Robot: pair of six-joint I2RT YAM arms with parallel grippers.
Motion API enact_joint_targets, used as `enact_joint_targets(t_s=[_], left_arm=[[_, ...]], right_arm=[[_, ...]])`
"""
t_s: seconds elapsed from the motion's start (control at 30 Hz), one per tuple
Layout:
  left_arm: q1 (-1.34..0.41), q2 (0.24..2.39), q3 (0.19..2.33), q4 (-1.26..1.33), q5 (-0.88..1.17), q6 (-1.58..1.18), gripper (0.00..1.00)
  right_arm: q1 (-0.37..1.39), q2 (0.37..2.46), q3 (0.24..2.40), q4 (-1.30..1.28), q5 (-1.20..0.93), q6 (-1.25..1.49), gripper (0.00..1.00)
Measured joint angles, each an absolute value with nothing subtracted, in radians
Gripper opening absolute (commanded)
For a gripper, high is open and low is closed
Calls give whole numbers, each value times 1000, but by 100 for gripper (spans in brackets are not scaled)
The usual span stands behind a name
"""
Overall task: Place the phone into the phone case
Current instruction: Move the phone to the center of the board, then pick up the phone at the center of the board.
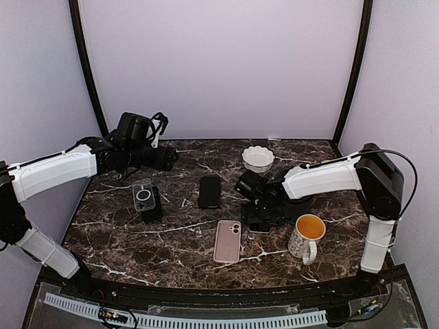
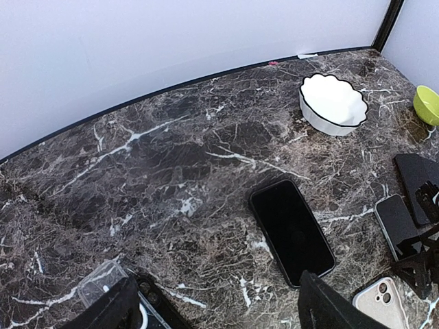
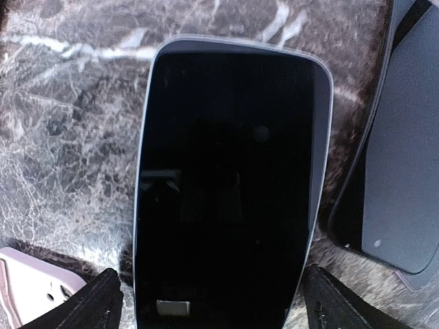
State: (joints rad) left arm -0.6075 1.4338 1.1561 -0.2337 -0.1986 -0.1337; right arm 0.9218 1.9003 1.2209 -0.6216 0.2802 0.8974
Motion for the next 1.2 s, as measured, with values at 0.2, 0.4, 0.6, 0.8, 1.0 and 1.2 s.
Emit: enact_joint_targets(t_s=[0.2,0.4,0.6,0.8,1.0,1.2], left_arm=[[-607,1434,1156,-234,-198,-134,82],[-607,1430,1153,-233,-197,-133,82],[-607,1427,1151,-233,-198,-132,82],[-607,1427,1150,-233,-198,-127,82],[-607,1427,1149,-233,-197,-126,82],[-607,1427,1149,-233,-198,-123,82]], right_arm=[[921,1902,1212,-622,255,868,78],[920,1950,1287,-647,233,759,67],[919,1974,1324,-646,175,588,66],[917,1924,1258,-661,120,491,77],[917,1904,1244,-735,96,475,92],[917,1937,1292,-771,85,484,88]])
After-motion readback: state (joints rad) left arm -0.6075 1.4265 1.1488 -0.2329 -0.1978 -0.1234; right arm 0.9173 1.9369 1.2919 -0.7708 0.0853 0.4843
